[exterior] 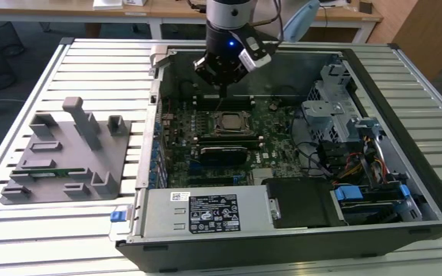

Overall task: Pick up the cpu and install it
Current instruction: 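Install the first cpu locking lever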

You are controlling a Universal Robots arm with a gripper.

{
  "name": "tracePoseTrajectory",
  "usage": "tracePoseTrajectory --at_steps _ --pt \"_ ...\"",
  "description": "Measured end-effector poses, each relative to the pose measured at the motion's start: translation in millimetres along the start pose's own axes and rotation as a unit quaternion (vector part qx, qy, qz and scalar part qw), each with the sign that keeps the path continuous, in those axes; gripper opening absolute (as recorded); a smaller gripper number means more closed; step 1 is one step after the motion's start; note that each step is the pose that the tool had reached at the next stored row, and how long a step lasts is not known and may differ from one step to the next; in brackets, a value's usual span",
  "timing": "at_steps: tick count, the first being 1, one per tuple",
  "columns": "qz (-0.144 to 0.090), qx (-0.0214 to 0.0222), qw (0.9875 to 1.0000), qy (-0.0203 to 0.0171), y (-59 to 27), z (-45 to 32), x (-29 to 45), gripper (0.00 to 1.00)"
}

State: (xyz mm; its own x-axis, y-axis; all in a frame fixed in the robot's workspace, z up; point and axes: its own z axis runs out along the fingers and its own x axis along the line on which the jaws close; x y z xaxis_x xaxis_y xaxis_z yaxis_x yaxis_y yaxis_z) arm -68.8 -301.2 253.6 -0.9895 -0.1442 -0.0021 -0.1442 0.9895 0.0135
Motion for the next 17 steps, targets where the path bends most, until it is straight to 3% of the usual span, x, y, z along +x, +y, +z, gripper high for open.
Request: tracePoseTrajectory --at_steps 17 --pt "0.002 -0.0001 1.0 0.0 -3.2 21.1 -19.8 0.11"
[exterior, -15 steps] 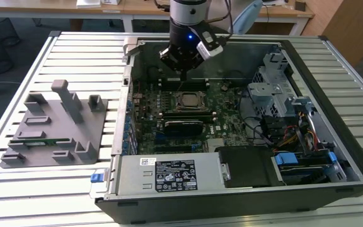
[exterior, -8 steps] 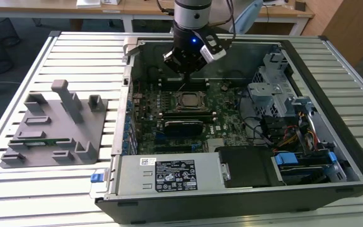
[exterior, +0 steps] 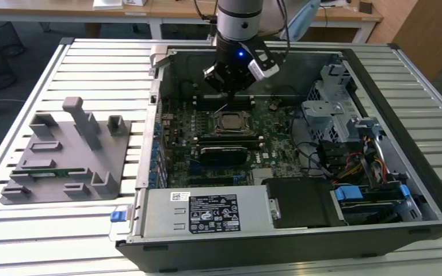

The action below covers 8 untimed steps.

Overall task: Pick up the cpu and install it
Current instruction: 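Install the first cpu locking lever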

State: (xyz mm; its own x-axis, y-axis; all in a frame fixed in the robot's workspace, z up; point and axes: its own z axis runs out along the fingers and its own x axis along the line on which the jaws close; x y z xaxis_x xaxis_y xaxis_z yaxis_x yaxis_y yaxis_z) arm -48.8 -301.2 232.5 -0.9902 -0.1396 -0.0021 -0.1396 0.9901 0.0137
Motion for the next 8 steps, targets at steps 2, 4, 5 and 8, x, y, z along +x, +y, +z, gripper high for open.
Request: tracePoseTrajectory --at_steps 2,4,5,8 --pt "0.0 -0.0001 1.0 0.0 -0.4 2.4 -2.4 0.11" --pt "0.0 -0.002 1.0 -0.0003 -0.6 4.2 -3.7 0.11" --pt "0.0 -0.0042 1.0 -0.0005 -0.7 4.7 -3.8 0.11" --pt "0.0 -0.0165 0.9999 -0.0027 -0.6 6.2 -3.9 0.11"
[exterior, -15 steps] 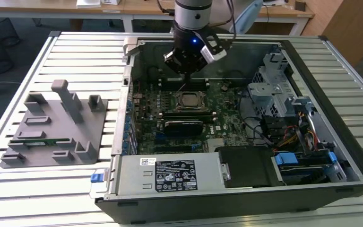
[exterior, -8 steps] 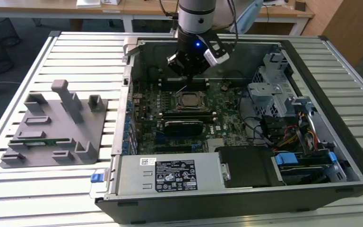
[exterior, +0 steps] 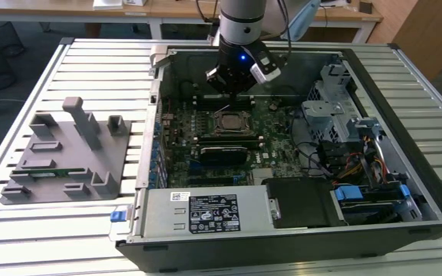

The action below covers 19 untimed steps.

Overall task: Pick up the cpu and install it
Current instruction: 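Install the first cpu locking lever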

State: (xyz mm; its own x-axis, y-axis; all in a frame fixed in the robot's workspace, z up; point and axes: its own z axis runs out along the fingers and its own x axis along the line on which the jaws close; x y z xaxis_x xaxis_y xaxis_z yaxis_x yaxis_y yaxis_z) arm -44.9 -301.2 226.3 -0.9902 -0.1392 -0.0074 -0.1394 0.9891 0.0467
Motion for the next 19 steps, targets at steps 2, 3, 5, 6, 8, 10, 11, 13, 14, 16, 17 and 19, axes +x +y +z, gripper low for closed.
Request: tracePoseTrajectory --at_steps 2,3,5,6,8,10,11,13,14,16,17,19 --pt "0.0 -0.0046 1.0 -0.0011 0.0 1.1 0.0 0.11" --pt "0.0 -0.0047 1.0 -0.0014 0.0 1.5 0.0 0.11" --pt "0.001 -0.0029 1.0 -0.0017 0.0 1.9 0.0 0.11" --pt "0.001 -0.0019 1.0 -0.0022 -0.1 2.3 0.0 0.11" --pt "0.001 -0.0011 1.0 -0.0039 -0.1 3.4 0.0 0.11" --pt "0.001 -0.0007 1.0 -0.0066 -0.2 4.7 0.0 0.11" --pt "0.001 -0.0005 1.0 -0.0079 -0.2 5.3 0.0 0.11" --pt "0.001 -0.0002 1.0 -0.0095 -0.3 6.1 -0.1 0.11" --pt "0.002 -0.0001 0.9999 -0.0102 -0.4 6.5 -0.4 0.11" --pt "0.003 -0.0004 0.9999 -0.0111 -0.5 7.2 -1.3 0.11" --pt "0.003 -0.0006 0.9999 -0.0113 -0.6 7.5 -1.7 0.11" --pt "0.004 -0.0009 0.9999 -0.0116 -0.7 8.4 -2.7 0.11"
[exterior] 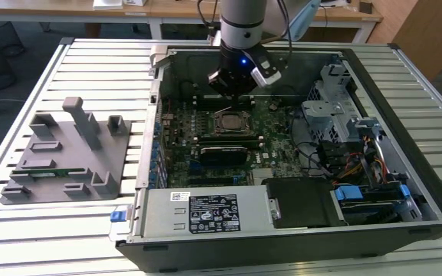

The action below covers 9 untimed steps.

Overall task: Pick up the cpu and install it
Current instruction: 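Install the first cpu locking lever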

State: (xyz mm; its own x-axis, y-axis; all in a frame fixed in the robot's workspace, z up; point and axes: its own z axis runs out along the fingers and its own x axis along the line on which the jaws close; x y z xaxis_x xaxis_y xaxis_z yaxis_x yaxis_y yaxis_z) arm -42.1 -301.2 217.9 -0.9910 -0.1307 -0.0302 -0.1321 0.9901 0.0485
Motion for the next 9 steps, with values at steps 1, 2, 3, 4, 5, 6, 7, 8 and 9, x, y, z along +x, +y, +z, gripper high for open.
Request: tracePoseTrajectory --at_steps 1,2,3,4,5,6,7,8,9 --pt "0.0 0.0 1.0 0.0 -0.1 0.4 -0.4 0.11" --pt "0.0 0.0001 1.0 0.0 -0.2 0.7 -1.0 0.11" --pt "0.001 0.0001 1.0 0.0 -0.3 1.1 -1.8 0.11" --pt "0.001 0.0001 1.0 0.0 -0.4 1.5 -2.6 0.11" --pt "0.001 0.0001 1.0 -0.0001 -0.5 1.8 -3.2 0.11" --pt "0.002 0.0001 1.0 0.0 -0.7 2.2 -4.0 0.11" --pt "0.002 0.0001 1.0 -0.0001 -0.8 2.5 -4.8 0.11" --pt "0.002 0.0001 1.0 -0.0001 -0.9 2.9 -5.5 0.11" --pt "0.002 0.0001 1.0 -0.0001 -1.0 3.3 -6.0 0.11"
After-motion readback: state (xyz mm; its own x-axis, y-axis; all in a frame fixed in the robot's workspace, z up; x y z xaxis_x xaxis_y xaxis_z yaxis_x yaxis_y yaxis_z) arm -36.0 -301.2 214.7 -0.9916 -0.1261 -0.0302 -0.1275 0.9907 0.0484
